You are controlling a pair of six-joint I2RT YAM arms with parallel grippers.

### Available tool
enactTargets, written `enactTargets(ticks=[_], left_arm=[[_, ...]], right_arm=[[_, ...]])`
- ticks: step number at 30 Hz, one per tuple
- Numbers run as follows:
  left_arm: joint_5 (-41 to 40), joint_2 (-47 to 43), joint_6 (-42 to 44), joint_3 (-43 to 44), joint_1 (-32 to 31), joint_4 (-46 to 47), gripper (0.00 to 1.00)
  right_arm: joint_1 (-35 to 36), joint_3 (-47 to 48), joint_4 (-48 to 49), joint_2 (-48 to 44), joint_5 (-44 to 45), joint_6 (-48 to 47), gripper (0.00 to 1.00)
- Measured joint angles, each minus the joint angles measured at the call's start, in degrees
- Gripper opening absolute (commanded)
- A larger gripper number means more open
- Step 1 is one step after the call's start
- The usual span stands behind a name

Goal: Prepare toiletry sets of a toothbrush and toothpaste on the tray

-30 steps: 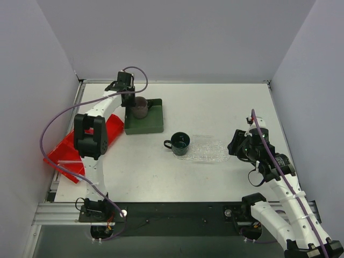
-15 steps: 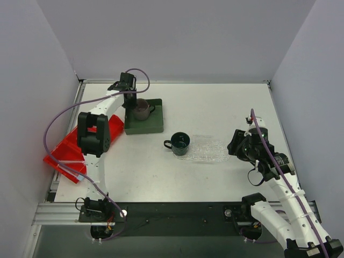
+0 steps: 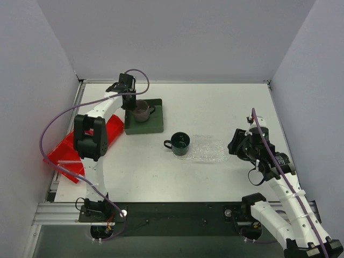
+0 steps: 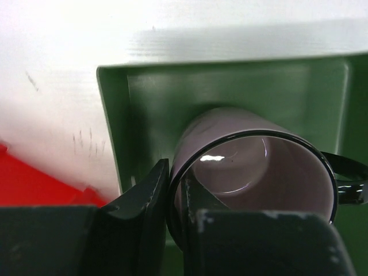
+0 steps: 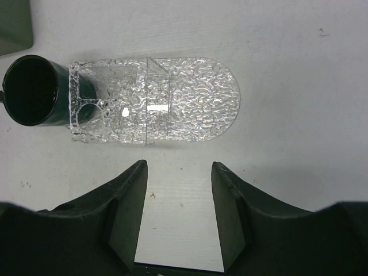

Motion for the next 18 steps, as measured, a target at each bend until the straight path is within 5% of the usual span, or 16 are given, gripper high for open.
enactTargets(ticks=[7,13,18], left_arm=[[-2.80,-16.17,0.92,-12.24,-3.50,2.25,0.00],[-2.91,-28.35,0.81,-14.12,-10.23,4.15,0.00],[-0.96,-32.98,-1.07,-16.74,-16.24,6.58,0.00]], right_arm=[[0.02,4.15,-1.33,0.48,-2.27,0.72,0.40],[1.29,9.03,-2.14,1.03,-4.74,2.99,0.45],[11.63,15.32,-2.51,4.04,-1.33,5.70,0.46]])
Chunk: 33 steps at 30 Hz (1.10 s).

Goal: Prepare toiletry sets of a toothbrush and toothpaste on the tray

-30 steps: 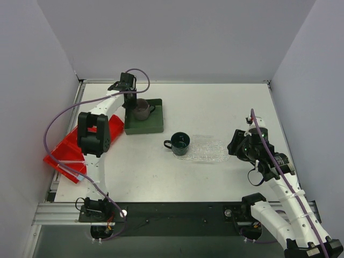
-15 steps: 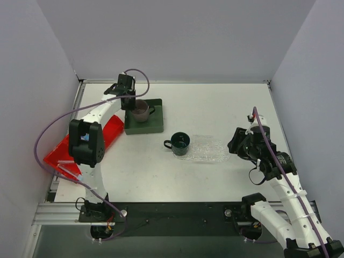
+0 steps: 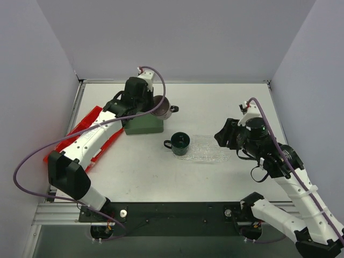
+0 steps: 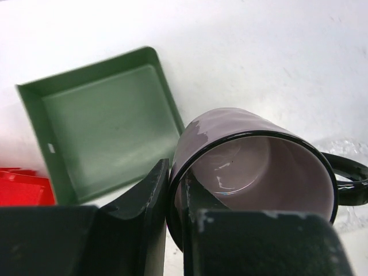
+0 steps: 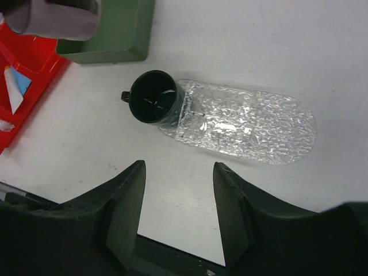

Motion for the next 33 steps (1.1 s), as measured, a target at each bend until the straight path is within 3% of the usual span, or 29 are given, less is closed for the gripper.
enactTargets(ticks=[6,12,21,33], left_arm=[[1.38,-1.05,-1.18,-5.73,-4.39,0.61,0.00],[1.16,-1.18,-1.86,-7.91,-8.96,0.66,0.00],[1.42,-4.28,-2.40,-8.39,-10.91,1.60,0.00],[1.42,-4.81,-2.71,-8.94,-12.70,1.84,0.00]], right_arm=[[12.37,8.28,-0.33,8.17,8.55,2.03,0.49],[19.63,15.21,0.13,19.47,15.69,2.03,0.50],[22.05,18.49,1.92,28.61,18.29,2.12,0.46],[22.64,19.65,5.90,31.10,20.02,2.23,0.45]])
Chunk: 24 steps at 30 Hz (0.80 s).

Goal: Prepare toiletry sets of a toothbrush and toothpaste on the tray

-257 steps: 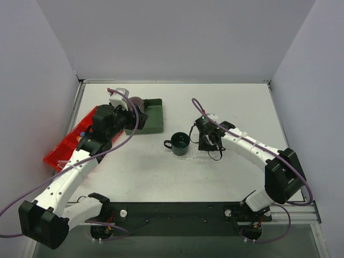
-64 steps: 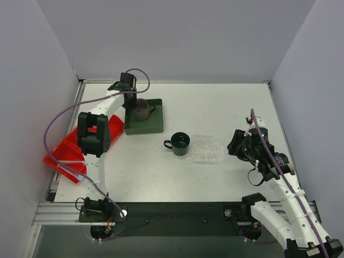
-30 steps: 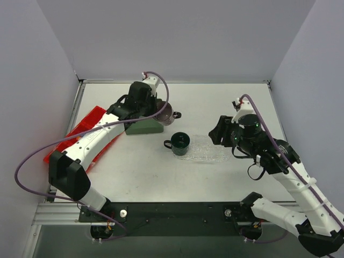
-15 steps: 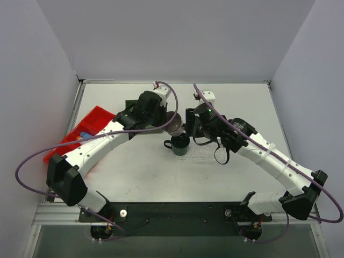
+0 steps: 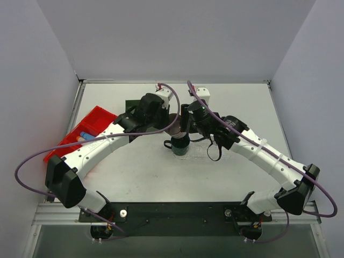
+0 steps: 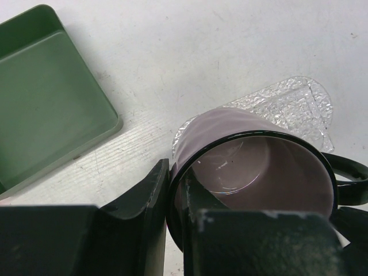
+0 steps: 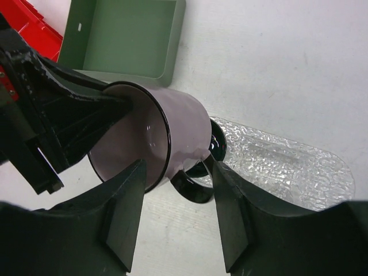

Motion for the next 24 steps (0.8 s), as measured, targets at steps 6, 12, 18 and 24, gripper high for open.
enactTargets(ticks=[6,12,18,24], left_arm=[[0.00,-0.15,-0.42,-0.76,-1.05,0.33,0.00],[-0.04,-1.07,-0.70,-1.60,-1.51,0.72,0.00],[-0.48,-2.47,-0.68,-1.97,-1.57,1.79,0.00],[-1.31,-2.47,-1.07,-2.47,-1.95,3.13,0.00]], right_arm=[[0.00,0.02,1.75,2.89,0.92,-0.04,0.45],[0.00,0.02,1.90,5.97,2.89,0.02,0.41],[0.00,0.02,3.15,7.02,4.39,0.20,0.20],[0.50,0.04,2.78,9.16,7.32,-0.96,0.00]])
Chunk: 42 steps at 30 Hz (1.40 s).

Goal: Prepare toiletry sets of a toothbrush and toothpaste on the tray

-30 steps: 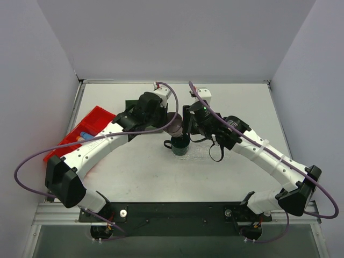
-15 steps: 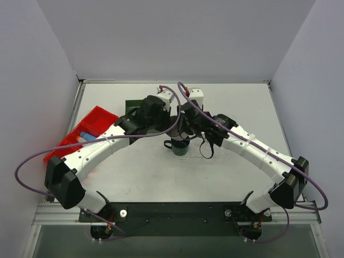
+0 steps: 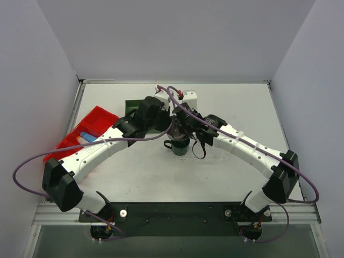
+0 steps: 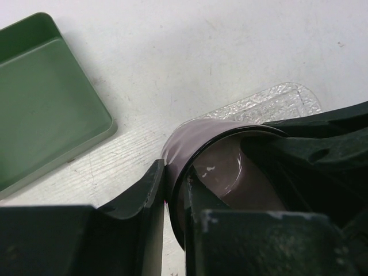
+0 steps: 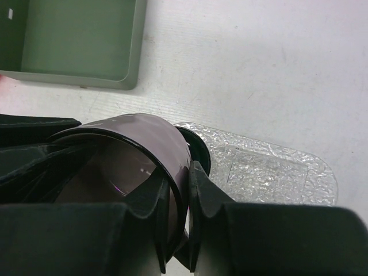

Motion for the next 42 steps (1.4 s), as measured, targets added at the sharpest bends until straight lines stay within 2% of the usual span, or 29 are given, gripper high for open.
enactTargets(ticks=[7,10,11,15,18,22,28,36,42], left_arm=[[0.37,0.00,-0.07,-2.01,0.09,1.29,0.00],[0.68,0.00,-0.04,-2.14,0.13,1.84,0.17],[0.87,0.00,-0.04,-2.19,0.13,2.01,0.31],[4.13,-0.66,-0.37,-2.25,0.31,4.09,0.55],[6.82,-3.15,-0.24,-2.38,0.52,6.54,0.64],[10.03,-7.32,0.00,-3.32,1.68,10.64,0.70],[13.31,-10.05,0.00,-5.55,5.07,14.62,0.72],[16.33,-10.16,-0.98,-7.37,10.62,16.31,0.72],[15.98,-10.16,-1.16,-7.37,13.40,16.11,0.72]], right_arm=[[0.31,0.00,-0.57,1.25,0.31,-0.09,0.00],[0.17,-0.04,-0.50,1.05,0.31,-0.13,0.00],[0.11,-0.26,-0.44,0.83,0.26,-0.11,0.00],[-1.16,-2.86,0.35,-1.75,-1.86,-0.76,0.00],[-2.36,-4.79,0.74,-4.28,-3.32,-1.29,0.00],[-4.04,-6.23,0.81,-8.22,-4.96,-2.56,0.00],[-8.68,-8.68,0.63,-15.93,-9.92,-5.55,0.00],[-25.64,-13.86,-4.28,-28.85,-19.47,-13.46,0.00],[-38.80,-22.93,-6.62,-35.89,-26.47,-17.86,0.00]])
